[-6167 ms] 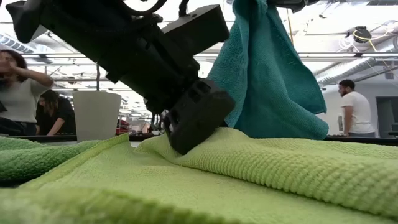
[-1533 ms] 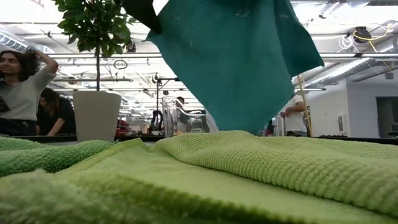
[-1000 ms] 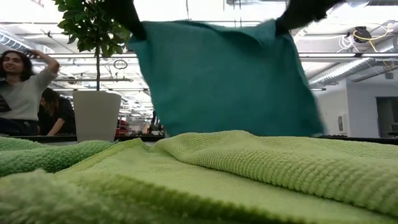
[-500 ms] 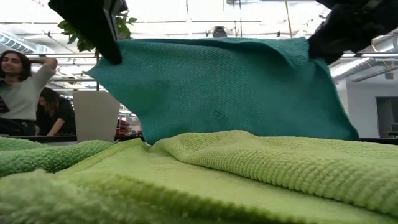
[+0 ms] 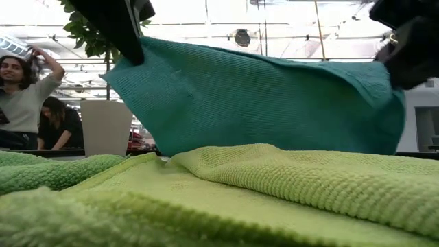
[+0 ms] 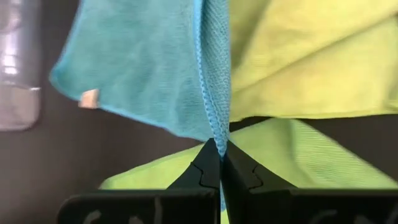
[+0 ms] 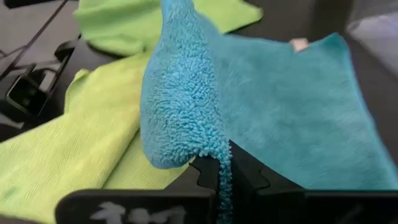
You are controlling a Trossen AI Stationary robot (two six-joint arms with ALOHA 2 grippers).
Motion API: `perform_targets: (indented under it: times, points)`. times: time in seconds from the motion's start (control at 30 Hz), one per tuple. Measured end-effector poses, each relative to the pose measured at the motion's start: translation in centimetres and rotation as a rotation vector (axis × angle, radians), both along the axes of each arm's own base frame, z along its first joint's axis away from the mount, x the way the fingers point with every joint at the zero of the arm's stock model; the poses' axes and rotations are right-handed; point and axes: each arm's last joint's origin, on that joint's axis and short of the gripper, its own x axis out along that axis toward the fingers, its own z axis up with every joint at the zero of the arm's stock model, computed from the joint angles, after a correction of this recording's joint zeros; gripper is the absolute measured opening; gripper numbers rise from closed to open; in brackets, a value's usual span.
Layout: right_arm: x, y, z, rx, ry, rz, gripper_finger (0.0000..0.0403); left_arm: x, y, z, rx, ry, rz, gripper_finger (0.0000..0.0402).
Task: Fold microfiber towels
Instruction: Fold the blue towel
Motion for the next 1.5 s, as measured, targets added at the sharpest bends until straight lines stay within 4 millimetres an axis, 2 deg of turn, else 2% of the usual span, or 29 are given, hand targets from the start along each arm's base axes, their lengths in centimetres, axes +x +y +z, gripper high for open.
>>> perform_targets:
  times: [0.3, 0.47, 0.73, 0.83, 0.97, 1.13, 1.27, 1.5]
  points:
    - [-0.3, 2.0, -1.8, -0.013, 0.019, 0.087, 0.0018, 0.1, -1.0, 0.2, -0.112, -0.007, -0.055, 0.0]
    - [-0.2, 3.0, -1.5, -0.044, -0.045, 0.182, 0.0068, 0.1, -1.1, 0.2, -0.118, -0.004, -0.057, 0.0]
    - [-0.3, 2.9, -1.0, -0.062, -0.071, 0.16, 0.017, 0.1, -1.0, 0.2, -0.121, -0.004, -0.054, 0.0]
    - [-0.3, 2.8, -1.0, -0.071, -0.076, 0.136, 0.0192, 0.2, -0.9, 0.2, -0.121, -0.004, -0.051, 0.0]
    - [0.0, 3.2, -0.3, -0.028, -0.133, 0.132, 0.02, 0.4, -0.5, 0.2, -0.119, -0.004, -0.042, 0.0]
    - [1.6, 4.8, 1.1, -0.064, -0.192, 0.167, 0.02, 1.2, 0.9, 0.2, -0.102, -0.008, -0.037, 0.0]
    - [3.4, 6.0, 1.7, -0.115, -0.199, 0.182, 0.0201, 2.3, 2.9, 0.2, -0.084, -0.018, -0.022, 0.0]
    - [5.2, 5.9, 1.2, -0.147, -0.184, 0.15, 0.0201, 4.0, 7.1, 2.0, -0.049, -0.007, 0.029, 0.0]
